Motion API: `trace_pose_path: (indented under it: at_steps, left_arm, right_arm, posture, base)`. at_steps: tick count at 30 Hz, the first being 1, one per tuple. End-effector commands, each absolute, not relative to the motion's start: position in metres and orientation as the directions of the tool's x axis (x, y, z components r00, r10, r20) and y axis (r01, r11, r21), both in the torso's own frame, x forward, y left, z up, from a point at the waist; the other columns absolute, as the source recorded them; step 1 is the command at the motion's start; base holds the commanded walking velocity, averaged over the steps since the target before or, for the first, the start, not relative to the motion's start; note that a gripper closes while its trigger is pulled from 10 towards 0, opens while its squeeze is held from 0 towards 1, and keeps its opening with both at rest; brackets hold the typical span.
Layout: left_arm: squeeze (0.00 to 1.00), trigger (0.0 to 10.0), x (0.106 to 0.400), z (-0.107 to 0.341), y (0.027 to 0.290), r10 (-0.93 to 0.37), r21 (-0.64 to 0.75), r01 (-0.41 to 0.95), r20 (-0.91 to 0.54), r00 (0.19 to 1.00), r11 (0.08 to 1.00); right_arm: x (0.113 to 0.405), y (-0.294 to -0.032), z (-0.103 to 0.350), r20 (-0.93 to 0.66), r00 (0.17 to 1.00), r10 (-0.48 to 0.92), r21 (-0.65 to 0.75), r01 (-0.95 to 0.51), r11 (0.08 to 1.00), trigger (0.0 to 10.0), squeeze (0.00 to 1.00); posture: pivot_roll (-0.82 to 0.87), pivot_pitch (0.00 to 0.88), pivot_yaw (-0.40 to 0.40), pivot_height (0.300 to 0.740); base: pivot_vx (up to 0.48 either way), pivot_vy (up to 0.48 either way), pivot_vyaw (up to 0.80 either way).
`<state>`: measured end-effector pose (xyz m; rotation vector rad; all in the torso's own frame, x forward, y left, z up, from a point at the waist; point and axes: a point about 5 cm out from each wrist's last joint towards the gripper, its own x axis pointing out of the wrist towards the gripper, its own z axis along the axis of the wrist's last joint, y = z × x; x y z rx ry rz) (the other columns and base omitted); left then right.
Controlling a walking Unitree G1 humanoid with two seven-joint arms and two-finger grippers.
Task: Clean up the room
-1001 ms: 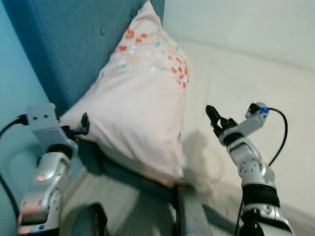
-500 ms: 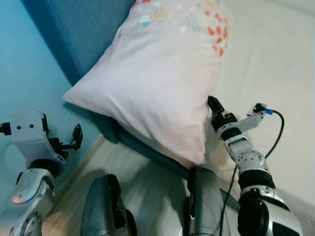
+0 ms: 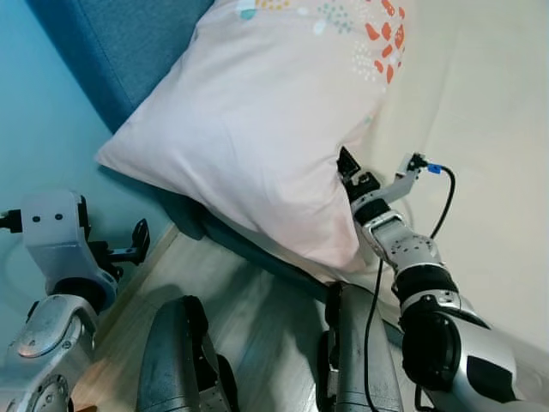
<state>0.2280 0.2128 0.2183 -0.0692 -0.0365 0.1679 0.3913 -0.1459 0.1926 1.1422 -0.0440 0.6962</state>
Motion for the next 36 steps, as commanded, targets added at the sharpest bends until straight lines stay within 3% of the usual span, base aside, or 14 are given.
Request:
trace_pose_path:
  at_steps: [1,9,11,16,30,33,36]
  left_arm:
    - [0.0,10.0,0.225,0.216,0.213,0.184,-0.066,-0.183,0.013,0.983,0.981]
    - [0.0,10.0,0.226,0.216,0.212,0.182,-0.072,-0.18,0.011,0.983,0.981]
    - [0.0,10.0,0.23,0.217,0.21,0.182,-0.086,-0.18,0.021,0.983,0.98]
    - [0.0,10.0,0.234,0.219,0.208,0.176,-0.103,-0.171,0.035,0.984,0.98]
    - [0.0,10.0,0.244,0.218,0.202,0.162,-0.132,-0.154,0.054,0.985,0.979]
    - [0.0,10.0,0.247,0.219,0.2,0.16,-0.145,-0.15,0.063,0.985,0.978]
    - [0.0,10.0,0.248,0.217,0.198,0.159,-0.153,-0.148,0.065,0.985,0.977]
  right_arm:
    - [0.389,-0.13,0.181,0.312,0.769,0.558,0.818,-0.516,0.254,0.0,0.0]
    - [0.392,-0.139,0.18,0.286,0.81,0.511,0.818,-0.485,0.31,0.0,0.0]
    - [0.399,-0.174,0.195,0.306,0.894,0.328,0.823,-0.422,0.381,0.0,0.0]
    - [0.401,-0.207,0.22,0.382,0.907,0.178,0.807,-0.421,0.414,0.0,0.0]
    - [0.394,-0.235,0.258,0.524,0.841,0.134,0.717,-0.521,0.463,0.0,0.0]
    - [0.394,-0.229,0.256,0.5,0.848,0.176,0.708,-0.517,0.48,0.0,0.0]
    - [0.396,-0.216,0.23,0.368,0.901,0.232,0.741,-0.435,0.511,0.0,0.0]
  posture:
    - [0.16,0.49,-0.011,0.495]
    - [0.15,0.482,-0.019,0.495]
    - [0.14,0.468,-0.026,0.495]
    - [0.13,0.447,-0.033,0.495]
    - [0.1,0.391,-0.046,0.495]
    - [0.09,0.385,-0.052,0.495]
    - [0.09,0.382,-0.056,0.495]
  base:
    - [0.0,0.0,0.0]
    - [0.0,0.0,0.0]
    - [0.0,0.0,0.0]
    - [0.0,0.0,0.0]
    - [0.0,0.0,0.0]
    - [0.0,0.0,0.0]
    - [0.0,0.0,0.0]
